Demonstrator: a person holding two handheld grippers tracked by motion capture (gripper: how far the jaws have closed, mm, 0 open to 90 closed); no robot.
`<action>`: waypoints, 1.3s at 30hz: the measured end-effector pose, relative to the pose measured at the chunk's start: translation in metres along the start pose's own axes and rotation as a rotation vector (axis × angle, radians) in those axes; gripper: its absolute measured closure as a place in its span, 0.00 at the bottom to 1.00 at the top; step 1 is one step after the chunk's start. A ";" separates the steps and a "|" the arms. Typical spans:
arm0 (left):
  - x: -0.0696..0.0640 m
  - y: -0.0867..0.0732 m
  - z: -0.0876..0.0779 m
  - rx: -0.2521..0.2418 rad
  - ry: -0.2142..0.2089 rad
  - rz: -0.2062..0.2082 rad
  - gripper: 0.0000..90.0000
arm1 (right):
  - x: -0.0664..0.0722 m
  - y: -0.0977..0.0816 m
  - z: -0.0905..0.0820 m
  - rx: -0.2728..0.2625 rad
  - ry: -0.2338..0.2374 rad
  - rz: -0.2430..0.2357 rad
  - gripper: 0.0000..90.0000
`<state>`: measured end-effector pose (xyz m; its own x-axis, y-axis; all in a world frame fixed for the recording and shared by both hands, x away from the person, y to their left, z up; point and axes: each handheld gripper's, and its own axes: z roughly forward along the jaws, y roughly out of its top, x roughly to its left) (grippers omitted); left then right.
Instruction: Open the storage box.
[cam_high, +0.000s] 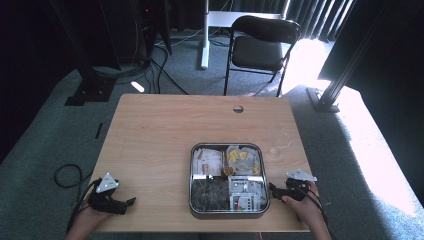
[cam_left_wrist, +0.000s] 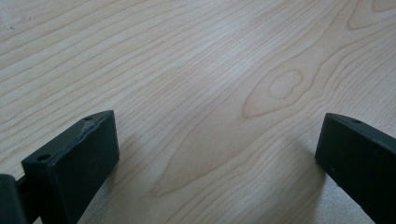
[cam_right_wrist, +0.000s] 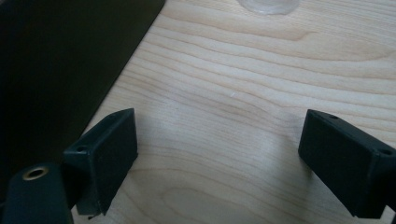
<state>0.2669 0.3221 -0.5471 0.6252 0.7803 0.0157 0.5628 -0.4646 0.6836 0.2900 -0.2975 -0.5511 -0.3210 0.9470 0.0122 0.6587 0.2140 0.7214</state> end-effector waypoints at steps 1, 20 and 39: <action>0.000 0.000 0.000 0.000 0.004 -0.003 0.00 | 0.000 0.000 0.000 0.000 0.001 -0.002 0.12; 0.004 -0.001 -0.001 -0.001 0.026 -0.029 0.01 | -0.002 0.003 0.003 0.001 0.010 -0.010 0.11; 0.002 0.006 0.000 -0.014 0.010 -0.018 0.06 | -0.002 0.003 0.003 0.001 0.013 -0.015 0.11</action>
<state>0.2716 0.3212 -0.5432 0.6093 0.7929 0.0103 0.5665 -0.4443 0.6940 0.2948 -0.2982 -0.5513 -0.3402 0.9403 0.0106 0.6546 0.2287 0.7206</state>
